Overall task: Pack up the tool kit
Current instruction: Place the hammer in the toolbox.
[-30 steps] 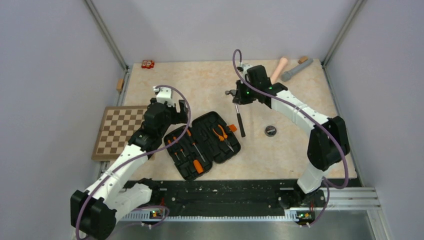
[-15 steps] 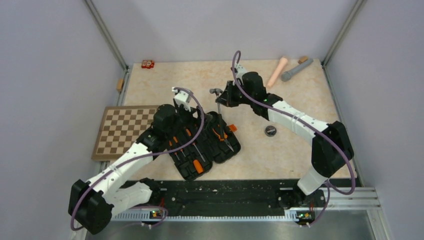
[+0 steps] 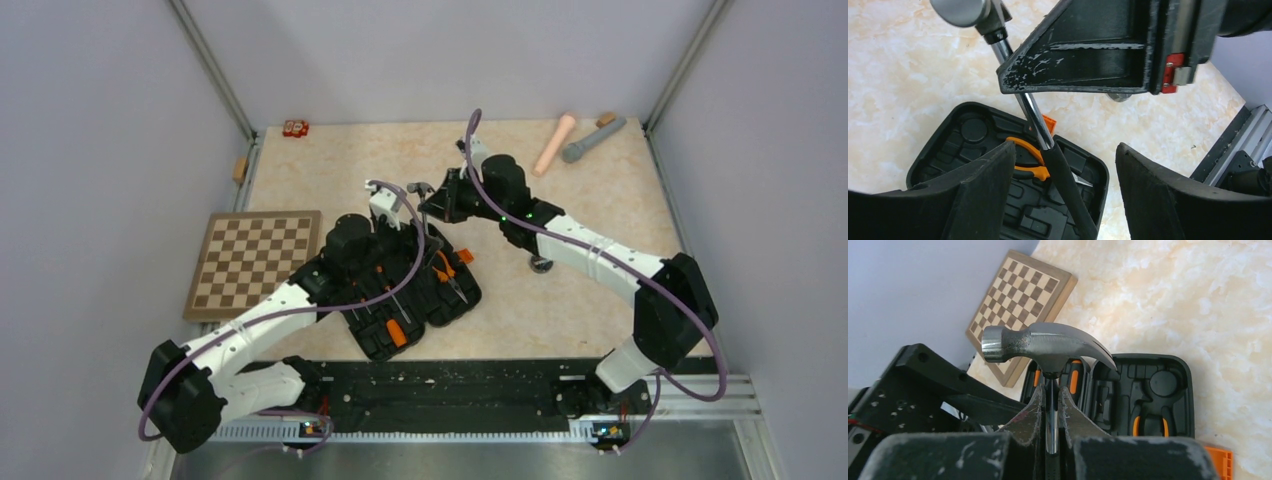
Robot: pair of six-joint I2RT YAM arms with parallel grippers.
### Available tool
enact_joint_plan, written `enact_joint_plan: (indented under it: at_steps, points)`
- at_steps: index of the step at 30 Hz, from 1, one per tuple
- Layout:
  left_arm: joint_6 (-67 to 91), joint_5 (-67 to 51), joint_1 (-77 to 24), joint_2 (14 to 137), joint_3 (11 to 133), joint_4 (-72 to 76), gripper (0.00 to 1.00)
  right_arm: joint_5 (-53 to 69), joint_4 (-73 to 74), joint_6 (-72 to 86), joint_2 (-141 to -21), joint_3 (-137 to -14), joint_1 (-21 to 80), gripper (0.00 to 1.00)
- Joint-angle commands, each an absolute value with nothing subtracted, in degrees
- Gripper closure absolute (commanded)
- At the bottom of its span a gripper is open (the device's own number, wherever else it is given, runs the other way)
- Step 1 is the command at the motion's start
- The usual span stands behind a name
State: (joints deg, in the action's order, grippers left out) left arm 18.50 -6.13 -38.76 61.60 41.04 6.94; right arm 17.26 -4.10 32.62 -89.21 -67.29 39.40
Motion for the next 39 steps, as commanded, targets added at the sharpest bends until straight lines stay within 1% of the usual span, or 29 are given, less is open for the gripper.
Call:
enact_joint_plan:
  at_steps: [1, 4, 6, 10, 13, 15, 16, 20, 23, 25, 29, 31, 32, 39]
  points:
    - [21.4, -2.4, -39.5, 62.4, 41.4, 10.2, 0.24, 16.9, -10.8, 34.1, -84.0, -66.5, 40.8, 1.0]
    - [22.8, -1.6, -39.6, 62.9, 41.2, 9.9, 0.3, 16.3, -11.0, 34.1, -83.0, -65.7, 41.1, 1.0]
    - [23.5, -1.8, -39.7, 63.1, 41.2, 10.0, 0.37, 16.0, -11.1, 34.1, -82.4, -65.2, 41.3, 1.0]
    - [24.1, -2.2, -40.0, 62.9, 41.1, 10.0, 0.54, 15.0, -11.7, 34.2, -81.2, -63.9, 41.6, 1.0]
    - [24.3, -2.7, -40.2, 62.7, 41.1, 9.8, 0.62, 14.7, -12.3, 34.3, -80.5, -63.2, 41.8, 1.0]
    - [24.4, -3.3, -40.4, 62.7, 41.1, 9.8, 0.7, 14.7, -12.5, 34.3, -80.3, -62.9, 41.9, 1.0]
    - [24.1, -3.5, -40.5, 62.7, 41.1, 9.8, 0.74, 14.9, -12.6, 34.4, -80.3, -62.8, 41.8, 1.0]
    - [19.5, -2.0, -40.6, 61.8, 41.7, 8.3, 1.0, 14.7, -11.9, 33.9, -79.4, -62.8, 41.8, 1.0]
    - [16.2, -0.5, -40.5, 61.0, 42.4, 7.2, 1.0, 14.1, -11.1, 33.1, -78.4, -62.5, 41.8, 1.0]
    - [15.4, -0.6, -40.5, 60.8, 42.8, 7.0, 1.0, 14.2, -10.3, 32.7, -78.1, -62.6, 41.9, 0.96]
    - [15.0, 0.9, -40.5, 61.2, 43.2, 5.8, 1.0, 14.1, -9.4, 31.9, -77.5, -62.5, 41.9, 0.8]
    - [16.3, 2.4, -40.5, 61.0, 43.1, 5.3, 1.0, 13.7, -8.9, 31.3, -76.9, -62.2, 41.9, 0.69]
    - [17.2, 2.9, -40.5, 60.9, 42.9, 5.2, 1.0, 13.4, -8.6, 30.9, -76.7, -62.1, 41.8, 0.66]
    - [26.7, 5.3, -40.5, 61.9, 40.5, 9.4, 1.0, 13.6, -8.3, 28.8, -76.2, -60.7, 41.0, 0.6]
